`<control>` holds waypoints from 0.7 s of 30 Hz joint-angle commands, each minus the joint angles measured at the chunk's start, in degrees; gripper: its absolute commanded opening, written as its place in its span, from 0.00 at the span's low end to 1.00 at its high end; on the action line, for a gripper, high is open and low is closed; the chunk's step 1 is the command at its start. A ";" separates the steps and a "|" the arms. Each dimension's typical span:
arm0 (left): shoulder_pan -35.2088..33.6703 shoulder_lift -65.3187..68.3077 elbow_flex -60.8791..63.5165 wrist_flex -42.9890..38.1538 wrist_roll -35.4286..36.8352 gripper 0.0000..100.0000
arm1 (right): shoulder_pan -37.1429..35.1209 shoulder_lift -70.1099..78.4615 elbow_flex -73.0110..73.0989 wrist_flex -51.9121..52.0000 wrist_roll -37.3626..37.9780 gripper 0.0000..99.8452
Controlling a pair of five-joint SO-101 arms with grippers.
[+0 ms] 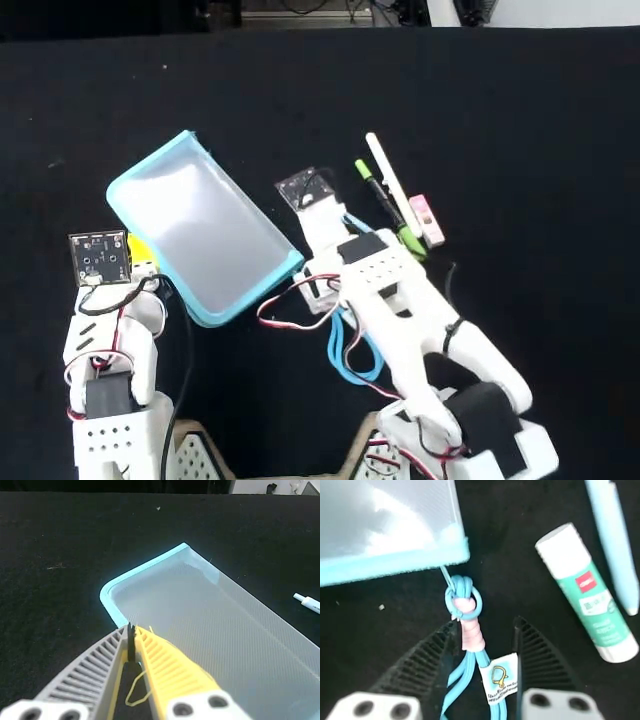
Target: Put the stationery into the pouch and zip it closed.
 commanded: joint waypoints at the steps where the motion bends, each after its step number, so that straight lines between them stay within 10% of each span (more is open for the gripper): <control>1: -0.31 -0.09 1.27 0.09 0.35 0.03 | -2.02 0.92 0.31 -1.23 3.69 0.17; 8: -0.57 -0.09 1.27 0.09 0.35 0.03 | 4.66 1.98 0.84 -2.55 22.86 0.03; 21: -0.22 0.00 1.27 0.09 0.35 0.03 | 11.08 -19.38 3.91 16.09 21.89 0.06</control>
